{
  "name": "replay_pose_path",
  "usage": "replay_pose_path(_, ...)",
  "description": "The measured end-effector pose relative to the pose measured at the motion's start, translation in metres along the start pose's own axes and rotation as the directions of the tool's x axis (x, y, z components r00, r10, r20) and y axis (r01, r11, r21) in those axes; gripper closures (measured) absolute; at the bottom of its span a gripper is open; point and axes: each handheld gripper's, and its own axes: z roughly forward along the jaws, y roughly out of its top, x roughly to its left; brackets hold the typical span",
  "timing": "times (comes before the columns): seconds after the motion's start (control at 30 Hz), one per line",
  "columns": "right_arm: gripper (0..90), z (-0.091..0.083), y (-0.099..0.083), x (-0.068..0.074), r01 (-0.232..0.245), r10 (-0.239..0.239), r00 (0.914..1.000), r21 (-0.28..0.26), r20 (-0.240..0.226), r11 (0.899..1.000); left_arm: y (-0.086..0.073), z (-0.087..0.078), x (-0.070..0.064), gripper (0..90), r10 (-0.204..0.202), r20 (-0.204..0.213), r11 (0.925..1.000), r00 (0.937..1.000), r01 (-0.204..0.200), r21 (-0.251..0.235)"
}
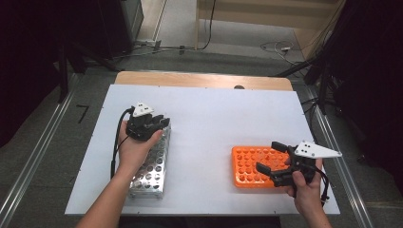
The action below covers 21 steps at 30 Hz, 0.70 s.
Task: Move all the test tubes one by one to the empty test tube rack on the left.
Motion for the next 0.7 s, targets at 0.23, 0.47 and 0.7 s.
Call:
replay_pose_path(0.23, 0.0, -0.006, 0.0, -0.007, -0.013, 0.013, 0.9999, -0.008, 0.008, 1.0, -0.003, -0.015, -0.007, 46.6, -0.028, 0.05, 0.9969, 0.9984, 0.031, -0.072)
replay_pose_path(0.47, 3.4, -0.004, -0.004, -0.012, -0.015, 0.015, 0.9999, 0.027, 0.007, 1.0, -0.015, -0.04, -0.018, 18.1, -0.046, 0.115, 0.9895, 0.9923, 0.061, -0.131)
replay_pose_path(0.7, 7.0, -0.006, -0.016, -0.019, -0.024, 0.023, 0.9997, 0.058, 0.011, 0.998, -0.027, -0.063, -0.033, 6.1, -0.008, 0.175, 0.9864, 0.9845, 0.036, -0.16)
